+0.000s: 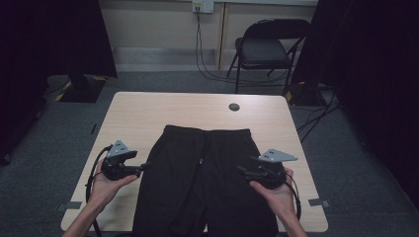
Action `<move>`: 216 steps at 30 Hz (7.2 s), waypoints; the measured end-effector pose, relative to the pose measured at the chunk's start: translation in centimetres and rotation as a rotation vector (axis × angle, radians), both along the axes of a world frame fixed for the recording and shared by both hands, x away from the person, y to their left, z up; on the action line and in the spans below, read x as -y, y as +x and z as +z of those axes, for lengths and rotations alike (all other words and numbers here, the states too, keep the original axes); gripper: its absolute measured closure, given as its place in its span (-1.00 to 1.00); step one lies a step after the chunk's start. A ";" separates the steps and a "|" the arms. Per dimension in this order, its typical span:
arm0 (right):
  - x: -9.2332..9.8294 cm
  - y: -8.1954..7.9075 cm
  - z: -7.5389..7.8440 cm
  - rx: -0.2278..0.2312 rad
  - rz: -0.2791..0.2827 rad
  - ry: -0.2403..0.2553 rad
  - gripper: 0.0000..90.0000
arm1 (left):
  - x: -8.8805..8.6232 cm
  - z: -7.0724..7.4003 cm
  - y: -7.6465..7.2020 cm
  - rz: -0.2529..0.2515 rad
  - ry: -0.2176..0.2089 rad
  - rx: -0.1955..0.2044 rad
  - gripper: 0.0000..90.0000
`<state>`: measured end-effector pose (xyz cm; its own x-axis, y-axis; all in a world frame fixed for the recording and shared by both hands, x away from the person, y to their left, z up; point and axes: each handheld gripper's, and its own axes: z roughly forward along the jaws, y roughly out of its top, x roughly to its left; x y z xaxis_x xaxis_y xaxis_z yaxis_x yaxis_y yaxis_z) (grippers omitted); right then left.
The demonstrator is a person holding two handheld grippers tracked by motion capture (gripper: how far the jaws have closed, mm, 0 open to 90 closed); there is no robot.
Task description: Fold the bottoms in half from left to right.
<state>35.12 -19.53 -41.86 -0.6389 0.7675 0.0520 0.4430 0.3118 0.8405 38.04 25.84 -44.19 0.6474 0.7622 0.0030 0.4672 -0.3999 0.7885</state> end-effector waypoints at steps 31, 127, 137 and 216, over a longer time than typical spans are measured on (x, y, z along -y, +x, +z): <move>-11.4 -2.0 -7.4 -0.115 0.350 -0.206 0.21 | 3.4 -4.9 1.8 -0.081 0.092 -0.106 0.12; -21.4 -3.0 -7.9 -0.085 0.327 -0.132 0.23 | 5.1 -4.8 3.8 -0.054 0.091 -0.109 0.29; -22.1 -3.8 -7.4 -0.090 0.399 -0.069 0.99 | 3.2 -3.2 4.6 0.030 -0.016 -0.082 0.16; -24.8 -3.4 8.7 0.153 0.537 0.178 1.00 | -0.9 8.8 6.6 0.134 -0.352 0.070 0.98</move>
